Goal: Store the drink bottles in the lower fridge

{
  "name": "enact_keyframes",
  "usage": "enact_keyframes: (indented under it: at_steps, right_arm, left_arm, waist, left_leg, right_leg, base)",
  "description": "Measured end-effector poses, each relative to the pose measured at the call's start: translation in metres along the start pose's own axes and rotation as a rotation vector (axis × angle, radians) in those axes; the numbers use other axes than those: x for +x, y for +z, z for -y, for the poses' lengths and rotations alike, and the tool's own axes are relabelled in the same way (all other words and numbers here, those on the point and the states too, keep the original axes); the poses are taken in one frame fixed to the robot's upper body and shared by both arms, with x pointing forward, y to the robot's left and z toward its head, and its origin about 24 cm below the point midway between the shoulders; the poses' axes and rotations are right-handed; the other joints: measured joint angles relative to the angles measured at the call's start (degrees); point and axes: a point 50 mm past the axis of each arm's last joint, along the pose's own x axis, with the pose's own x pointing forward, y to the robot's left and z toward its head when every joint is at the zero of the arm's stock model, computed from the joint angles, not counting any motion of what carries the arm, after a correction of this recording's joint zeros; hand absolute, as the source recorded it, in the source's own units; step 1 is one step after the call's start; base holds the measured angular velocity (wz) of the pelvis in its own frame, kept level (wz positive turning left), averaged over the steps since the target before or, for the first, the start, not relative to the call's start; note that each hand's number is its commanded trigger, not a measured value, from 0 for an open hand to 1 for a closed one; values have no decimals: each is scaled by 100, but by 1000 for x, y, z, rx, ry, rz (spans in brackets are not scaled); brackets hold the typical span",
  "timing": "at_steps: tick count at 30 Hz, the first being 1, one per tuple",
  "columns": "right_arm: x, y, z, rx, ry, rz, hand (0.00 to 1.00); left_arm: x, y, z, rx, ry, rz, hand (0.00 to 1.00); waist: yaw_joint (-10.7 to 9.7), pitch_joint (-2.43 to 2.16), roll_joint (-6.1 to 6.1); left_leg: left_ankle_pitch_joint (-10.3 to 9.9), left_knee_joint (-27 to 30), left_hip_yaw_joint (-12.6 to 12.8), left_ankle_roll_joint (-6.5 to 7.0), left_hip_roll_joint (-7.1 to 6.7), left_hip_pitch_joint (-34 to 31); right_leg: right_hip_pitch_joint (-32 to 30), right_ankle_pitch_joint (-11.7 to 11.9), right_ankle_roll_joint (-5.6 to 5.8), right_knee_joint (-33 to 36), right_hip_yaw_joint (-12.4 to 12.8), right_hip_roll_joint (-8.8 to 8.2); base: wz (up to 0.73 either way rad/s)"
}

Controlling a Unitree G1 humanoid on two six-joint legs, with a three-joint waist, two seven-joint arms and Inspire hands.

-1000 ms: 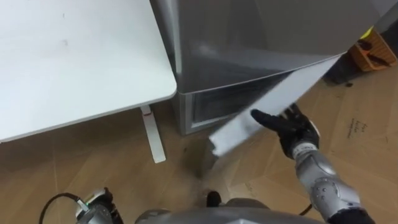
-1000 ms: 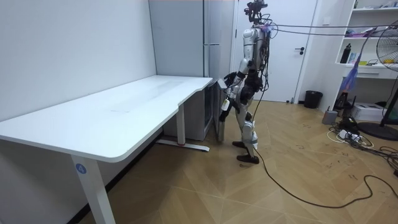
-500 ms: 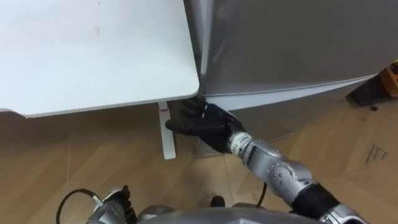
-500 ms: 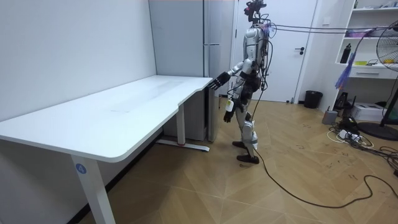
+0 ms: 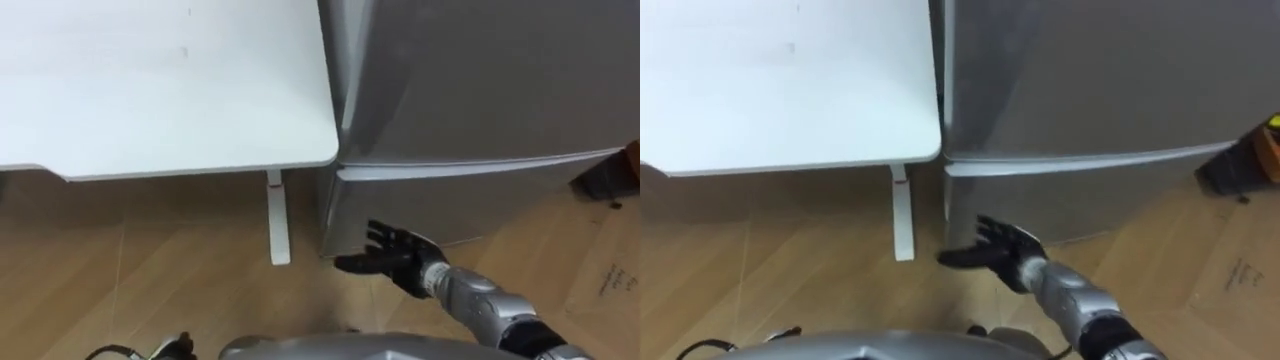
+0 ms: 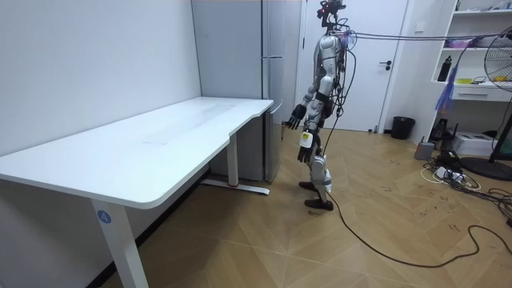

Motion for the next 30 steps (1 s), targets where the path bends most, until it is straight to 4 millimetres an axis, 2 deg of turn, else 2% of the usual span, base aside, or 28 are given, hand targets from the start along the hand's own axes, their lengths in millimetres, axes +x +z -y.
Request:
enact_keyframes:
  at_steps: [2,8,10,12,14,17,21,30]
  right_arm:
    - [-5,-21,17,39,-83,-63,0]
    - [-25,-68,52,124,-280,-165,0]
    - [-26,-69,55,145,-293,-161,0]
    - [-28,-74,58,153,-312,-181,0]
    - [-30,-76,60,157,-328,-188,0]
    - [-31,-80,62,165,-341,-202,0]
    - [-34,-81,66,175,-356,-203,0]
    - [-36,-84,68,202,-357,-210,0]
  left_arm:
    - [1,-3,-1,-17,2,-12,0]
    - [2,-19,-8,-127,18,-43,0]
    - [2,-23,-8,-143,19,-56,0]
    - [2,-26,-8,-152,18,-67,0]
    - [2,-29,-7,-160,15,-77,0]
    - [1,-34,-4,-171,8,-95,0]
    - [1,-35,3,-194,-12,-110,0]
    - [2,-29,5,-223,-35,-108,0]
  waist:
    - [-166,-4,-7]
    - [-169,-1,-12]
    - [-171,4,-6]
    - [-191,38,-41]
    - [-134,50,-48]
    - [-121,44,-38]
    - [-128,18,56]
    - [-127,34,49]
  left_leg:
    - [12,15,-265,24,-53,4]
    - [39,14,-570,72,-131,37]
    - [41,15,-614,76,-149,39]
    - [45,14,-699,83,-171,62]
    - [41,8,-733,90,-184,87]
    - [40,-3,-786,91,-178,94]
    - [40,-23,-791,90,-173,99]
    - [41,-17,-773,90,-163,125]
  right_leg:
    - [117,-72,47,-5,-202,-84]
    - [262,-155,114,-2,-250,-149]
    - [280,-162,120,-9,-251,-157]
    - [342,-179,142,-28,-280,-168]
    - [391,-215,154,-27,-285,-174]
    - [448,-221,151,-110,-322,-157]
    - [451,-235,153,-118,-320,-149]
    - [469,-289,162,-119,-306,-144]
  base:
    - [55]
    - [27]
    - [17]
    - [23]
    - [20]
    - [12]
    - [1]
    - [1]
